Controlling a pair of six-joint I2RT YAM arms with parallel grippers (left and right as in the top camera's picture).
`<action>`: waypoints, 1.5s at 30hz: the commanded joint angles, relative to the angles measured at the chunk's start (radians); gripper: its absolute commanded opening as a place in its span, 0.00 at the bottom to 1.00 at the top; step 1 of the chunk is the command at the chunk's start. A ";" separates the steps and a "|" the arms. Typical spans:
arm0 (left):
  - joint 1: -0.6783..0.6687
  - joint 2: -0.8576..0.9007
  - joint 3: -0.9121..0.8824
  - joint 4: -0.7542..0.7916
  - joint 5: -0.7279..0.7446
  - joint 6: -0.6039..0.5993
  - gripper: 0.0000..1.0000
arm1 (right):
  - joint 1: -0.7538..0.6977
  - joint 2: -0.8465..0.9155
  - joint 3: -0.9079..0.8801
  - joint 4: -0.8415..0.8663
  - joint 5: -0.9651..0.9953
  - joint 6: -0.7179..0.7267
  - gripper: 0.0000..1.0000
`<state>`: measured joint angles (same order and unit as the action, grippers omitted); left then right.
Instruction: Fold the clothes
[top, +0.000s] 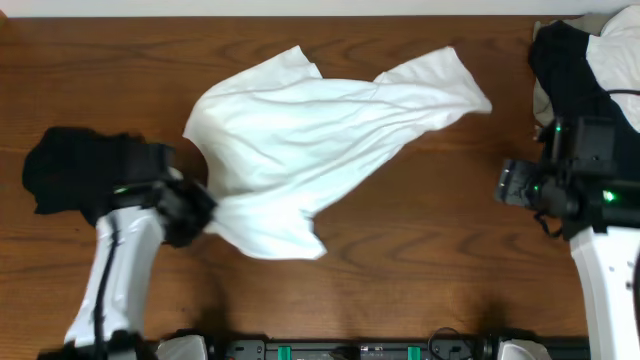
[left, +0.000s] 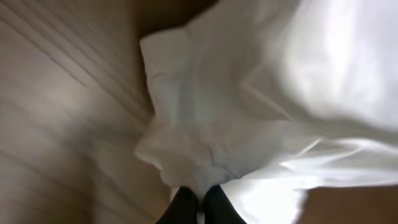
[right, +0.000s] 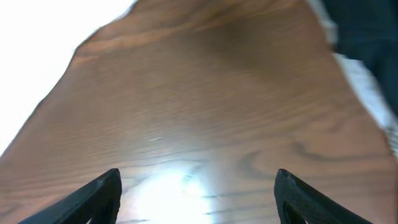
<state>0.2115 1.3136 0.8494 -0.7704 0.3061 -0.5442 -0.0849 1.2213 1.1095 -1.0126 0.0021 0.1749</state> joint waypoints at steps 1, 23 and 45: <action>0.059 -0.048 0.021 -0.011 0.004 0.036 0.06 | -0.002 0.087 0.003 0.045 -0.169 -0.093 0.77; 0.005 -0.057 0.021 -0.120 0.011 0.092 0.06 | 0.115 0.743 0.003 0.903 -0.312 -0.179 0.82; 0.005 -0.057 0.021 -0.119 -0.009 0.107 0.06 | 0.122 0.026 0.003 0.209 -0.103 -0.098 0.02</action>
<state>0.2188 1.2568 0.8619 -0.8867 0.3107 -0.4629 0.0353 1.3365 1.1099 -0.7494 -0.1253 0.0475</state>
